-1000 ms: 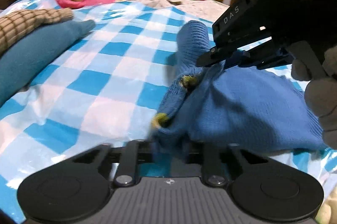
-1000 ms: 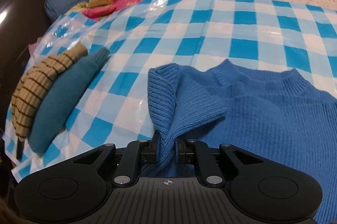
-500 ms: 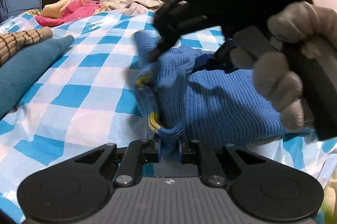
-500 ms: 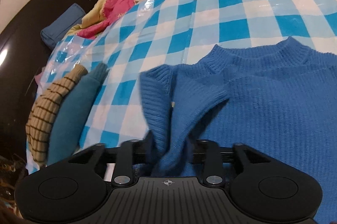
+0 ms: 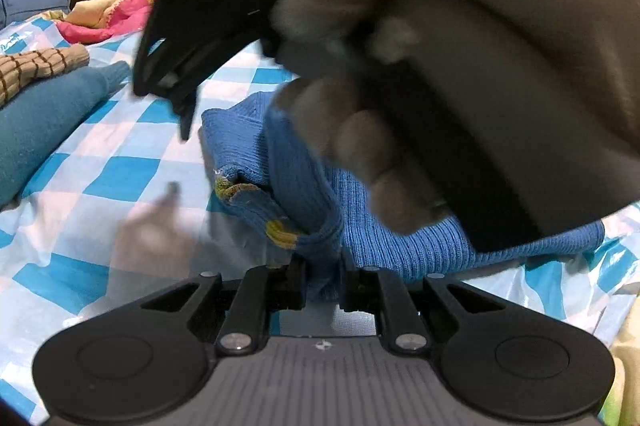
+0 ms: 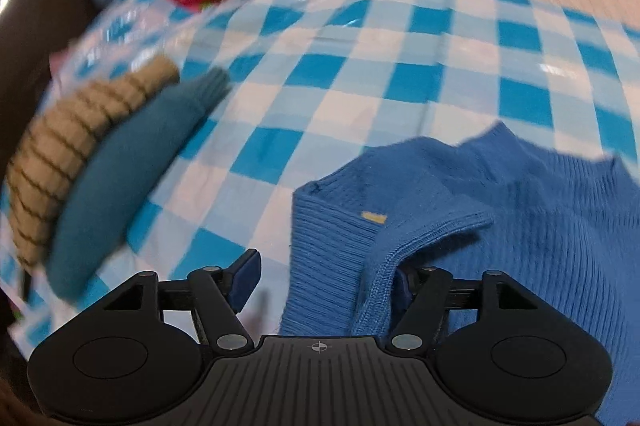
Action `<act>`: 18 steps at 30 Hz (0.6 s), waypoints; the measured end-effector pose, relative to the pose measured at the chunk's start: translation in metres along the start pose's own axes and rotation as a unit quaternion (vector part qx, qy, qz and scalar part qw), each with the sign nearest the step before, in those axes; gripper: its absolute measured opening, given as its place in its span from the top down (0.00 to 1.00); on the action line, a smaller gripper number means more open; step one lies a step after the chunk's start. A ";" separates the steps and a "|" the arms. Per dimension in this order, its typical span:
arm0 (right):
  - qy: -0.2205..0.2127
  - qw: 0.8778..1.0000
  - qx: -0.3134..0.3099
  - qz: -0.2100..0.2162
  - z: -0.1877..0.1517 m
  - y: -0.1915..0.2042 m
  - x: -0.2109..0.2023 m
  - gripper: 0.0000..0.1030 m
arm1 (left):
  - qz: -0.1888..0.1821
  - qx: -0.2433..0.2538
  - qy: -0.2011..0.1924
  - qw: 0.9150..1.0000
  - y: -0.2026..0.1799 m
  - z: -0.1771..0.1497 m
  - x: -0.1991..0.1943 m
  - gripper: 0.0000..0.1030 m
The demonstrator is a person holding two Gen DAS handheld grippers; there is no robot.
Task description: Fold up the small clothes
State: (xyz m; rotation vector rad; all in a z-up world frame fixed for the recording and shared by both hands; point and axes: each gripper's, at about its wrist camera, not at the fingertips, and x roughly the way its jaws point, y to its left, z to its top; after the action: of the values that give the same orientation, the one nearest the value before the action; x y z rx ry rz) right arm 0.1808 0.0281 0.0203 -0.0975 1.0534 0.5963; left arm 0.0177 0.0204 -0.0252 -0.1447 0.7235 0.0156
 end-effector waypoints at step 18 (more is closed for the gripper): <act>0.030 0.988 -0.096 -0.117 0.005 0.018 0.016 0.85 | -0.007 -0.005 -0.005 1.000 0.009 0.001 0.000 0.77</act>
State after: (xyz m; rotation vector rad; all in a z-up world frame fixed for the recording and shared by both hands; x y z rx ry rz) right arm 0.1816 0.0513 0.0131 -0.4056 1.0237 0.4826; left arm 0.0183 0.0294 -0.0254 -0.1591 0.7117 0.0075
